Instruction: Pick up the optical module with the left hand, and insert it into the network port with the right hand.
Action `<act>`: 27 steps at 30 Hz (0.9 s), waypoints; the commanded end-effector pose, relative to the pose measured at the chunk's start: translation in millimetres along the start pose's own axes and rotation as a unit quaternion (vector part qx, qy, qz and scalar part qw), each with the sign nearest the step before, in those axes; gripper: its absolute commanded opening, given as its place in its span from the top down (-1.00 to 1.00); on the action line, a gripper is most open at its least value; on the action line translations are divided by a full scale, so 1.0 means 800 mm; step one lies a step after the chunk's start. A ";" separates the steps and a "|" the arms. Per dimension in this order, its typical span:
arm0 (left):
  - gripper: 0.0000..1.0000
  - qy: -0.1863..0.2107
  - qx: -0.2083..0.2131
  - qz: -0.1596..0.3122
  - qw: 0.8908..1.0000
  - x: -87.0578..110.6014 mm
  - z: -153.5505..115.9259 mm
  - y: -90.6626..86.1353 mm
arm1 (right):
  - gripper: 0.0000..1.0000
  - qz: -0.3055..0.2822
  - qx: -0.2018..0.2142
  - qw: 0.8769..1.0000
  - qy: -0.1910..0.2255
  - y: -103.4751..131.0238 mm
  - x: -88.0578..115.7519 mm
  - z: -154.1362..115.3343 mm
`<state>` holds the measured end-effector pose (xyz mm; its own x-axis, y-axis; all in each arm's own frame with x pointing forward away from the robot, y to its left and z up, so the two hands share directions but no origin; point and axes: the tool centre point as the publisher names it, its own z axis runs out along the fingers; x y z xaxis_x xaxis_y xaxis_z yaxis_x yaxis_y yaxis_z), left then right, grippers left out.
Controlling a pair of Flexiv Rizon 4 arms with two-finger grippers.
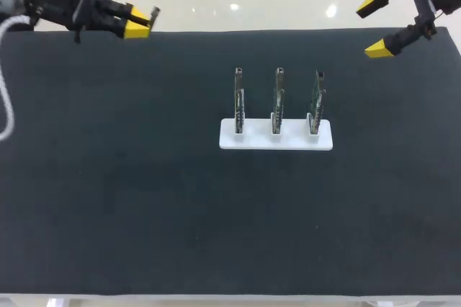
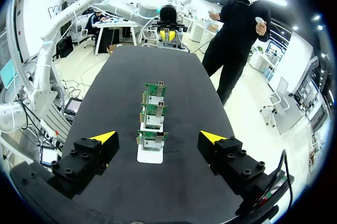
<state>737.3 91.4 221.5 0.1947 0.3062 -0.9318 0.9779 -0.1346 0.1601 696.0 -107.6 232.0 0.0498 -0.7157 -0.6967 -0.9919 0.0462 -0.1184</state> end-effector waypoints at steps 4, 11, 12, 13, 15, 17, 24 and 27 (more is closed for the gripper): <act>1.00 -0.046 -0.127 -0.014 0.991 -0.007 0.063 -0.008 | -1.00 0.000 0.000 1.000 -0.001 0.000 0.000 0.000; 1.00 -0.075 -0.146 -0.049 0.985 -0.028 0.092 -0.011 | -1.00 0.000 0.000 1.000 -0.001 0.000 0.000 0.000; 1.00 -0.078 -0.151 -0.050 0.984 -0.030 0.098 -0.012 | -1.00 0.000 0.000 1.000 -0.001 0.000 0.000 0.000; 1.00 -0.080 -0.152 -0.052 0.984 -0.032 0.103 -0.013 | -1.00 0.000 0.000 1.000 -0.001 0.000 0.000 0.000; 1.00 -0.085 -0.157 -0.053 0.982 -0.036 0.114 -0.015 | -1.00 0.000 0.000 1.000 -0.001 0.000 0.000 0.000; 1.00 -0.097 -0.159 -0.052 0.981 -0.040 0.122 -0.017 | -1.00 0.000 0.000 1.000 -0.001 0.000 0.000 0.000; 1.00 -0.118 -0.143 -0.052 0.981 -0.061 0.146 -0.026 | -1.00 0.000 0.000 1.000 -0.001 0.000 0.000 0.000; 1.00 -0.126 -0.142 -0.055 0.980 -0.068 0.151 -0.030 | -1.00 0.000 0.000 1.000 -0.001 0.000 0.000 0.000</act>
<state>697.8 -31.4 227.9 0.0979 0.0639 -0.9931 0.9936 0.0495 0.1012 696.0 -107.6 232.0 0.0498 -0.7157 -0.6967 -0.9919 0.0462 -0.1184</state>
